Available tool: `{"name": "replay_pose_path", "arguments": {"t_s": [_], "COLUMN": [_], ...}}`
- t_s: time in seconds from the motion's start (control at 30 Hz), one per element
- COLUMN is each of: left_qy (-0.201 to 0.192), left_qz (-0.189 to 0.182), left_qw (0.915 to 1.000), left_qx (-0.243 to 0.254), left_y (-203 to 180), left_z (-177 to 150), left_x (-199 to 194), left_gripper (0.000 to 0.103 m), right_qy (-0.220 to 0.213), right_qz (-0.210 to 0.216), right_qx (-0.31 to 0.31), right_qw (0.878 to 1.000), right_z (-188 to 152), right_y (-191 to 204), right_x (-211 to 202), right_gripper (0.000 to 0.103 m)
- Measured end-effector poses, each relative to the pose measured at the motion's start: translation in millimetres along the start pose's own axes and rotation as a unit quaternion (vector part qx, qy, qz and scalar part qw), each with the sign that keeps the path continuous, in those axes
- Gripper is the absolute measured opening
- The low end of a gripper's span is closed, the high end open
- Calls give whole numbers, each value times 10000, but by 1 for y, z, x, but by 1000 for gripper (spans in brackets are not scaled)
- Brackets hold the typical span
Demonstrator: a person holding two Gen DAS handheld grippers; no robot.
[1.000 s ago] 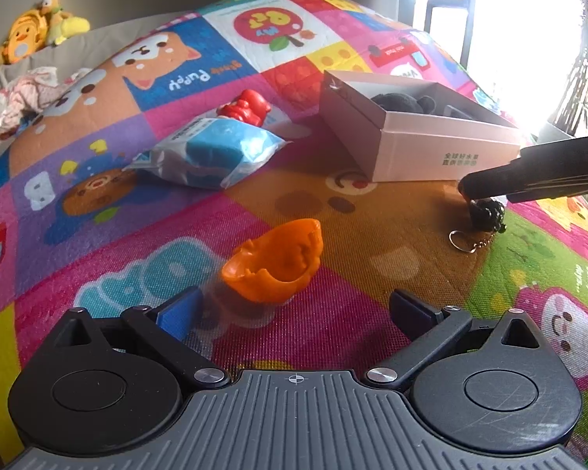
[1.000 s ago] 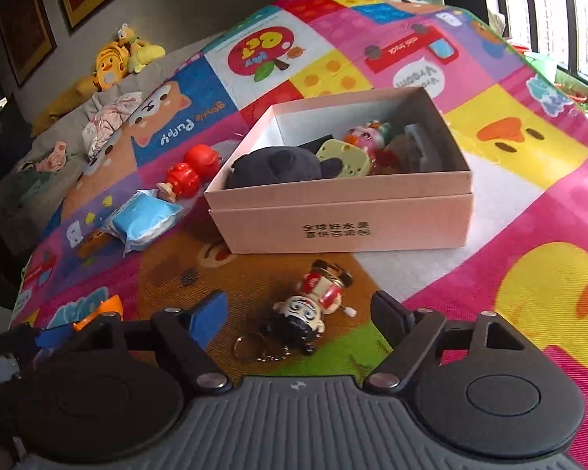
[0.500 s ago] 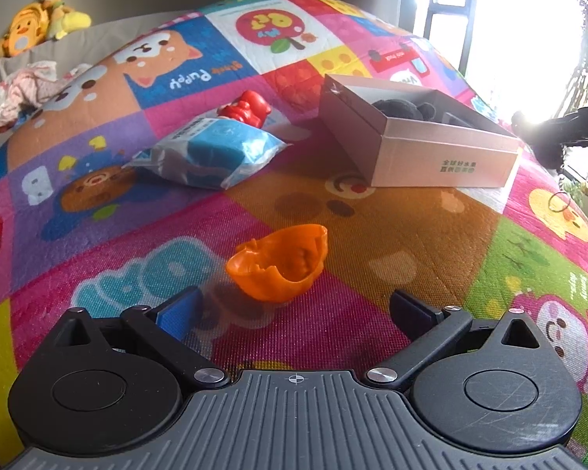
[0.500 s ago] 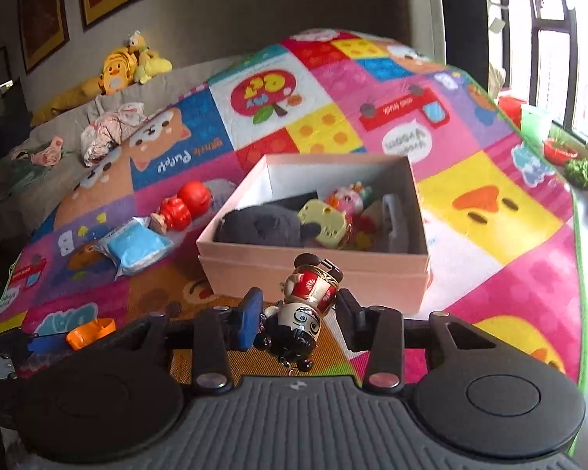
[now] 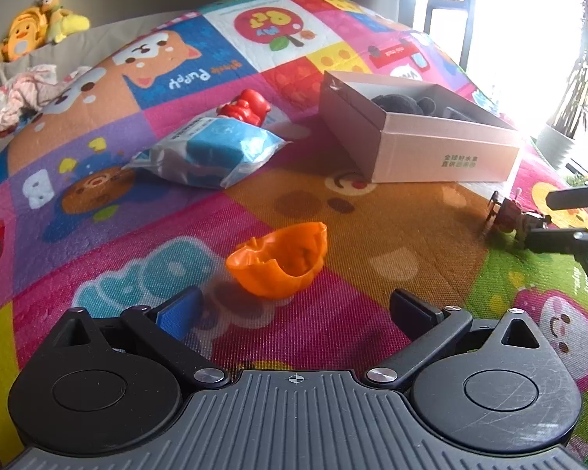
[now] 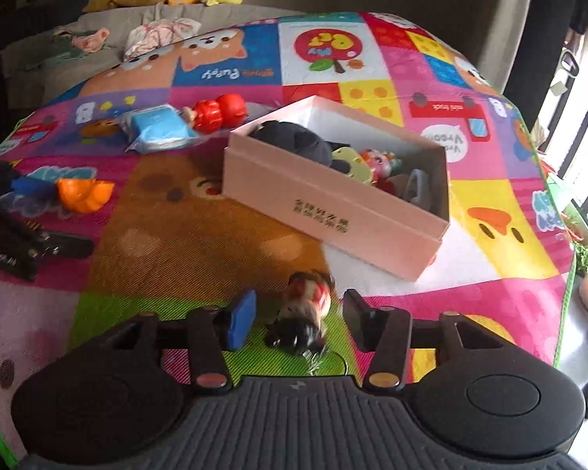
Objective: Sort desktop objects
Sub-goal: 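Grasp the boy-figure keychain with the right tool while the left tool approaches the orange cup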
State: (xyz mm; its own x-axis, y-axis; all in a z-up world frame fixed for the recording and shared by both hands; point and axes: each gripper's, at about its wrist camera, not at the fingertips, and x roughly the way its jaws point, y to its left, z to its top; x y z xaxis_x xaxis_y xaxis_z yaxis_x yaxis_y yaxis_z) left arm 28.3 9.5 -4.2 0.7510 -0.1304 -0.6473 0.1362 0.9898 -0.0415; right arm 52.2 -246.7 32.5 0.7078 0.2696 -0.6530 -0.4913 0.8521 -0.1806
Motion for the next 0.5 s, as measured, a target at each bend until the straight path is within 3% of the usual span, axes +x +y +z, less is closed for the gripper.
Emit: {"name": "replay_pose_path", "arguments": {"t_s": [0.33, 0.43, 0.5], "left_qy": [13, 19, 21], "left_qz": [19, 29, 27], "left_qw": [10000, 10000, 10000], "left_qx": [23, 39, 38], "left_y": [-1, -2, -1], "left_z": [0, 0, -1], "left_x": [1, 1, 2], "left_gripper": [103, 103, 103], "right_qy": [262, 177, 179], "right_qz": [-385, -951, -1668], "right_qx": [356, 64, -4], "right_qw": [9983, 9953, 9858], "right_z": [-17, -19, -18], "right_y": [-16, -19, -28], "right_x": [7, 16, 22], "right_gripper": [72, 82, 82]}}
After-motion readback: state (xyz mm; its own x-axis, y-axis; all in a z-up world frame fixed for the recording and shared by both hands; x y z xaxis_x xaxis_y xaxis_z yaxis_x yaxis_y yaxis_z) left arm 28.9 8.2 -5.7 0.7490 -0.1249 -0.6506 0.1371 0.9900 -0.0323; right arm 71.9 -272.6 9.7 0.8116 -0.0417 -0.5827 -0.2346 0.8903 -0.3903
